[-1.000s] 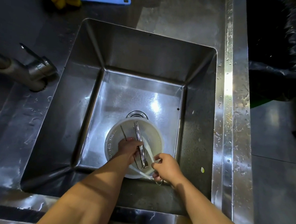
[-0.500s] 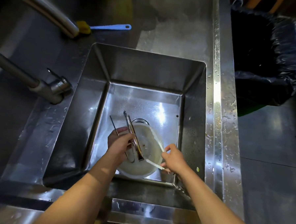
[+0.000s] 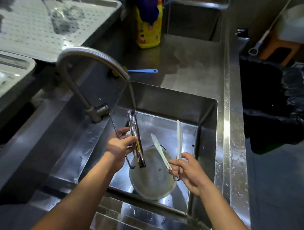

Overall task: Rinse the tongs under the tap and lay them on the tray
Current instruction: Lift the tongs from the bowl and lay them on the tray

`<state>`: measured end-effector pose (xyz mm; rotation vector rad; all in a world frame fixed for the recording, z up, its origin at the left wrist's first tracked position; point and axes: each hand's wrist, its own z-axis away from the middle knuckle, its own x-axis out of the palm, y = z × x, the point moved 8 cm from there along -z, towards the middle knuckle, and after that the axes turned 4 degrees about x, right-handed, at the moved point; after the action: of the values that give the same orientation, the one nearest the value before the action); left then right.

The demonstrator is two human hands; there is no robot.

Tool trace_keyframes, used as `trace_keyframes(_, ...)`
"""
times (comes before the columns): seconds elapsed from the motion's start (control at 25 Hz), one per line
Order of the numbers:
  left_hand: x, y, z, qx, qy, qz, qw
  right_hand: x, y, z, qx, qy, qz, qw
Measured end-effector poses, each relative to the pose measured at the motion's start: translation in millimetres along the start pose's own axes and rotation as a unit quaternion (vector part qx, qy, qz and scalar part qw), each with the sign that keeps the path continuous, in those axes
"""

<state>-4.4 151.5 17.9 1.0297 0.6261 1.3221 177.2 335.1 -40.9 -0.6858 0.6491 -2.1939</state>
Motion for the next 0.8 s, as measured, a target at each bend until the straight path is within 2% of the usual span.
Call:
trace_keyframes(0.16, 1.4, 33.6, 24.2, 0.053, -0.001, -0.007, 0.999, 19.4, -17.5, 17.6, -0.026, -0.041, -0.01, 0.999)
trace_keyframes(0.36, 5.9, 66.1, 46.4, 0.095, -0.045, 0.018, 0.994, 30.2, -34.8, 35.0, -0.063, -0.058, -0.05, 0.995)
trace_keyframes(0.48, 11.4, 90.6, 55.4, 0.115, -0.071, 0.024, 0.991, 36.2, -49.2, 48.4, -0.12, 0.007, 0.066, 0.991)
trace_keyframes(0.68, 18.1, 133.5, 75.6, 0.143, -0.126, 0.035, 0.981, 51.4, -86.0, 87.9, -0.217, 0.067, 0.003, 0.974)
trace_keyframes(0.8, 5.9, 177.1, 94.2, 0.187, -0.167, 0.065, 0.966, 82.9, -114.2, 123.2, -0.296, 0.069, 0.023, 0.953)
